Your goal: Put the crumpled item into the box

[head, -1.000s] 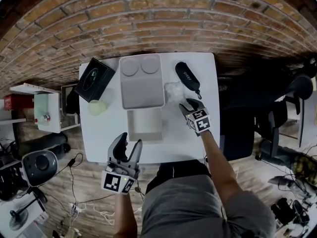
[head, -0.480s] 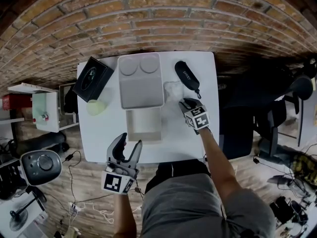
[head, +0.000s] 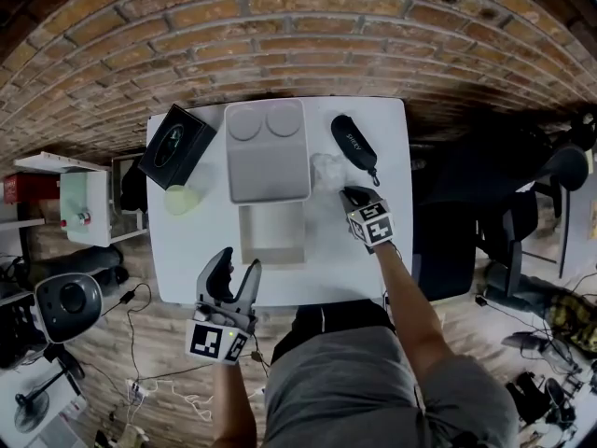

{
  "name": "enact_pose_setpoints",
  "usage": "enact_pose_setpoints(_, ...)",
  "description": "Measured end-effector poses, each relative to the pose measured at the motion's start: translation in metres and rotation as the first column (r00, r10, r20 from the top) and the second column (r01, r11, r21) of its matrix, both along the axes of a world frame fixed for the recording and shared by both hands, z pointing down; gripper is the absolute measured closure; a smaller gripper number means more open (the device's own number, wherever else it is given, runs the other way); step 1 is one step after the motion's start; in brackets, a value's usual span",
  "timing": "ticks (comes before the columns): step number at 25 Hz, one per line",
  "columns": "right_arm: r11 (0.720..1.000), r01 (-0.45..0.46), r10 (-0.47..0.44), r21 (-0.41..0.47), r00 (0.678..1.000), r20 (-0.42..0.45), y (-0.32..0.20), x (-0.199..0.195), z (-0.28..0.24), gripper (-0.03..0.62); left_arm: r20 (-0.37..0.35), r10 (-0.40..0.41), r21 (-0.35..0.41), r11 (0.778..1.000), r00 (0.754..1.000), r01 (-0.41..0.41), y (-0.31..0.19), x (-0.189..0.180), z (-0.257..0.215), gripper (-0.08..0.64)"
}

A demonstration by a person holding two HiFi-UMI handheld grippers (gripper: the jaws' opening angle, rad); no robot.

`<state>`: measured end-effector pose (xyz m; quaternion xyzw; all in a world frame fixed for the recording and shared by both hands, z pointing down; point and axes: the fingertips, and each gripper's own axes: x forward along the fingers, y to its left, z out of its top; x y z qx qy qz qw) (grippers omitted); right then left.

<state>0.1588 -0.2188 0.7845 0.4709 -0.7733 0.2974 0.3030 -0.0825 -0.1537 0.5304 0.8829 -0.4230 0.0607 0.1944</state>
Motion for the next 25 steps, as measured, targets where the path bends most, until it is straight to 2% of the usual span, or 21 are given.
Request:
enact_pose_setpoints(4, 1.000, -0.004, 0.004, 0.008, 1.000, -0.001, 0.000, -0.001, -0.003, 0.560, 0.023, -0.002, -0.002, 1.000, 1.000, 0.002, 0.002, -0.005, 0.002, 0.344)
enact_pose_setpoints(9, 1.000, -0.019, 0.018, 0.022, 1.000, 0.012, -0.002, -0.002, -0.011, 0.560, 0.011, -0.015, -0.002, 1.000, 1.000, 0.015, 0.002, -0.006, 0.000, 0.344)
enact_pose_setpoints(17, 0.997, -0.067, 0.064, 0.047, 0.997, 0.047, 0.002, -0.001, -0.037, 0.561, 0.000, -0.018, 0.048, 0.999, 1.000, 0.018, 0.000, -0.004, -0.018, 0.344)
enact_pose_setpoints(22, 0.996, -0.052, 0.052, 0.066, 0.999, 0.013, 0.015, 0.000, -0.058, 0.561, -0.030, -0.056, 0.064, 0.996, 0.998, 0.058, 0.000, -0.015, -0.029, 0.344)
enact_pose_setpoints(25, 0.995, -0.037, 0.037, 0.095, 0.999, -0.004, 0.023, -0.005, -0.074, 0.561, -0.025, -0.077, 0.068, 0.995, 0.997, 0.079, 0.004, -0.027, -0.030, 0.344)
